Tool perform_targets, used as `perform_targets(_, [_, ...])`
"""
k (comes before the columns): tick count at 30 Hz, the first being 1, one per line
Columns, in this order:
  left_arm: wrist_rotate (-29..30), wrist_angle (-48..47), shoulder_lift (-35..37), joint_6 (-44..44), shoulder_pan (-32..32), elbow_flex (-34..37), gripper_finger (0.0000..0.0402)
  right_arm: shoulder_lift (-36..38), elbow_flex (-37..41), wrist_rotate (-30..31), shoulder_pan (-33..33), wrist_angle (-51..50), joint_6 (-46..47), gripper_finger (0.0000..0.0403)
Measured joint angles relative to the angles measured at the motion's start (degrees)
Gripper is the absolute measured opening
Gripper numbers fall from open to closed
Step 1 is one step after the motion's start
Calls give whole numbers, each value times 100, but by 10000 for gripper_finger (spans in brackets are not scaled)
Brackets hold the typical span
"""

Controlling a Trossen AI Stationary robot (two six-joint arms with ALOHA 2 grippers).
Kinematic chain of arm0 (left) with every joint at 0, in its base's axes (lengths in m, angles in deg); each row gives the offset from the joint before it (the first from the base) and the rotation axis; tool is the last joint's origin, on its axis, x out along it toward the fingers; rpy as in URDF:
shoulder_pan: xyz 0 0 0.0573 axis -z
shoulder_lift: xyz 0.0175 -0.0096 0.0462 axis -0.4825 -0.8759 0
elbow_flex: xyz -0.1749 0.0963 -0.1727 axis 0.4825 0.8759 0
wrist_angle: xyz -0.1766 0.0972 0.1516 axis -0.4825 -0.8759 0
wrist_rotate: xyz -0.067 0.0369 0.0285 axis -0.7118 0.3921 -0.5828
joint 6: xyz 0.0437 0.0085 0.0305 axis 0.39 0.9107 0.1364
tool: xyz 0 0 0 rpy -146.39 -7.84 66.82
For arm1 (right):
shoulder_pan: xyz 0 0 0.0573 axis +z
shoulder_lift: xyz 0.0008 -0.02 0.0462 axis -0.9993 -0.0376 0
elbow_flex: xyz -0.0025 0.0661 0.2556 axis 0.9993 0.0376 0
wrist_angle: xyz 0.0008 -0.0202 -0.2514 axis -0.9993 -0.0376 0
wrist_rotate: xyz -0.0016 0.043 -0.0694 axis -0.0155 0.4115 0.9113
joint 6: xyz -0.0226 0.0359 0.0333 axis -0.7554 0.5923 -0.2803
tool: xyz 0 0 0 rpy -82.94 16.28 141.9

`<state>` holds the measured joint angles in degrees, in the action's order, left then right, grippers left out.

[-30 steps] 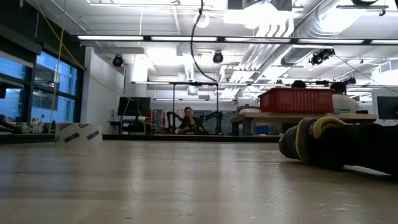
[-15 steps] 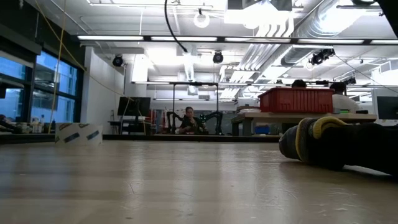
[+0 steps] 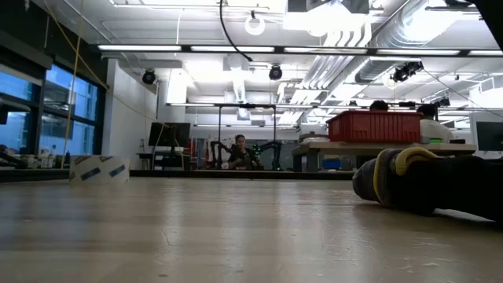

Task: Coil cords
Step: Coil the green wire on the spool

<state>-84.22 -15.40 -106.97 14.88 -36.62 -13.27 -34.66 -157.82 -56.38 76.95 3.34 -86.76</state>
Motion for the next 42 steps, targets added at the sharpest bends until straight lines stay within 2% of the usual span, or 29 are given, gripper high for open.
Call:
perform_targets(10, [171,-82,4,13,0,0,0,0,0,44,2,-99,-291,101])
perform_targets(13, [190,-87,4,15,0,0,0,0,0,26,0,-92,-299,73])
perform_targets(16, [203,-84,4,15,-2,0,0,0,-2,49,5,-94,-360,24])
perform_targets(18, [254,-63,4,-24,0,0,0,0,-2,68,52,-10,-325,9])
perform_targets(21, [359,125,-62,-468,-2,-1,0,-3,-2,53,243,524,-241,5])
perform_targets(26, [253,365,-316,-1783,-4,-2,0,-91,-2,126,626,1812,-298,3])
perform_targets(30, [295,632,-361,-2107,-11,4,0,-143,-5,275,815,2409,-326,2])
perform_targets(37, [390,825,-290,-1897,-15,2,0,-106,-4,321,879,1734,-596,2])
perform_targets(42, [604,740,-69,-1691,-15,0,0,6,-7,316,776,1029,-234,9])
